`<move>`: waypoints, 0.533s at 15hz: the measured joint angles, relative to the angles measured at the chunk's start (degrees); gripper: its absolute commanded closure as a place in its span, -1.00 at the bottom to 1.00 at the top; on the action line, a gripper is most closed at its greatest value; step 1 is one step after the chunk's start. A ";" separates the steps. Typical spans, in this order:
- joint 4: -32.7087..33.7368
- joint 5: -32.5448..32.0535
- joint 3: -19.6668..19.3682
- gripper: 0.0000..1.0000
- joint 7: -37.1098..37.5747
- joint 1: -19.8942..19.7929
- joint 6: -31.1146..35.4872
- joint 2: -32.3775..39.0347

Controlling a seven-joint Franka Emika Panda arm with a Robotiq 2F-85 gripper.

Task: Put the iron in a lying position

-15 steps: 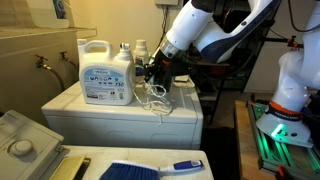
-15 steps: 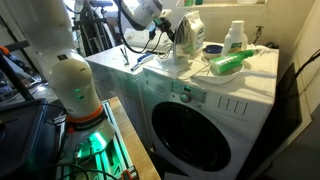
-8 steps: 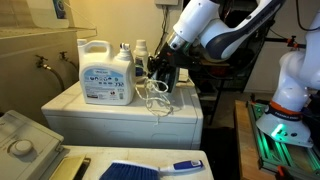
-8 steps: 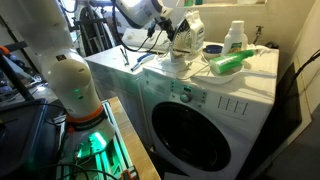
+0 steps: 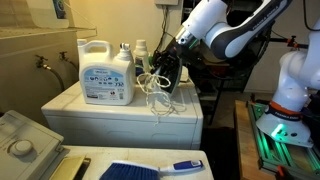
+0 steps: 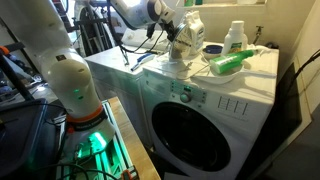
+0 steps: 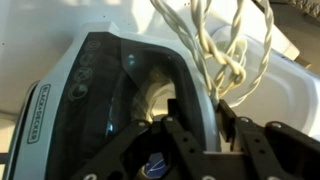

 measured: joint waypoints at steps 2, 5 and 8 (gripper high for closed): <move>-1.45 5.25 -0.89 0.67 -3.01 0.70 1.24 -0.94; -2.83 15.87 -0.65 0.67 -10.60 1.06 1.48 -2.13; -3.57 24.29 -1.30 0.67 -17.17 2.15 1.28 -3.01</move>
